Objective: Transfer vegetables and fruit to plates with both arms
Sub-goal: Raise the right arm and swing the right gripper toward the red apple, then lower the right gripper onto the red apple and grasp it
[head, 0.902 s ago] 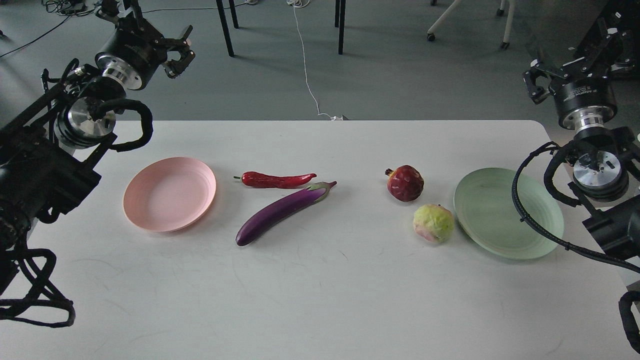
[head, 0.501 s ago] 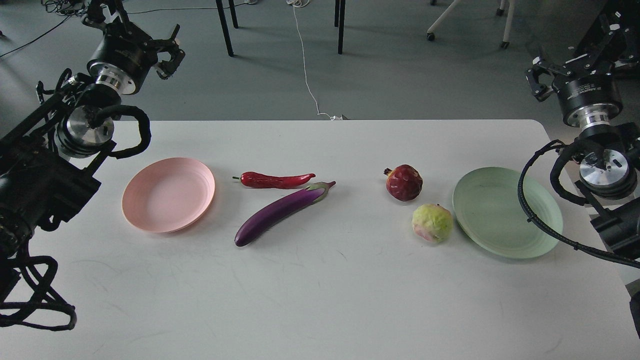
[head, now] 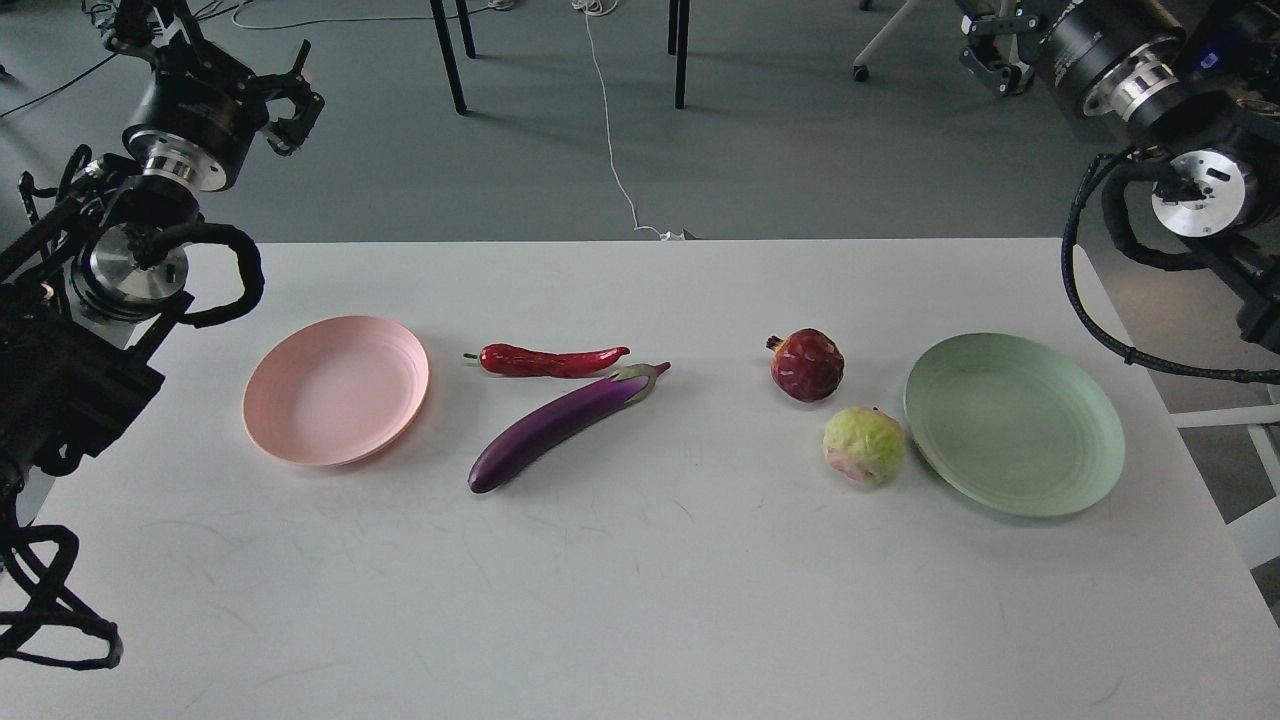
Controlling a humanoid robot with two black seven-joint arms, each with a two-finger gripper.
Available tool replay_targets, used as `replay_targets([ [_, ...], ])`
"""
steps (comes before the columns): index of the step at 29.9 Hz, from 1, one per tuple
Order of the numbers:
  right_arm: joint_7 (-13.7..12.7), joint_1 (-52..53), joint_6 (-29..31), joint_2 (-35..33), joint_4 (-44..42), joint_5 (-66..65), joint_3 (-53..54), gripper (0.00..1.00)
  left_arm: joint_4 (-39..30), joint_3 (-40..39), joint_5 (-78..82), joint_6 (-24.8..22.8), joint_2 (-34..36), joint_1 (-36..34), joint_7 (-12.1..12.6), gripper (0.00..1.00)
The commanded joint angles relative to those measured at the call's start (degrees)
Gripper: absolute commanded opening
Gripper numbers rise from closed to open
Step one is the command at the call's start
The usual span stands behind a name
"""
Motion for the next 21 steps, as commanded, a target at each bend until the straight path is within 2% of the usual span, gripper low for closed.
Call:
replay_targets([
  [1,0.0,8.4,0.0,5.0,-0.2,-7.2,-14.2,0.98,0.0,0.0,0.0,-0.2,0.2,1.1,0.3,0.98],
  [9,0.3,16.4,-0.2,16.8,0.2,-24.4,-37.7,0.97,-0.2,0.0,-2.0,-0.5,0.2,1.6,0.4,0.98],
  [16,0.4,14.9,-1.7,25.1,-0.5,-35.9,-52.8,0.95,-0.3,-0.1,-2.0,-0.6,0.1,1.3,0.4,0.98],
  [21,0.4,11.8,-5.0,26.7,-1.0,-36.9,-58.2,0.94,-0.3,-0.2,-2.3,-0.3,-0.1,1.6,-0.3,0.98],
])
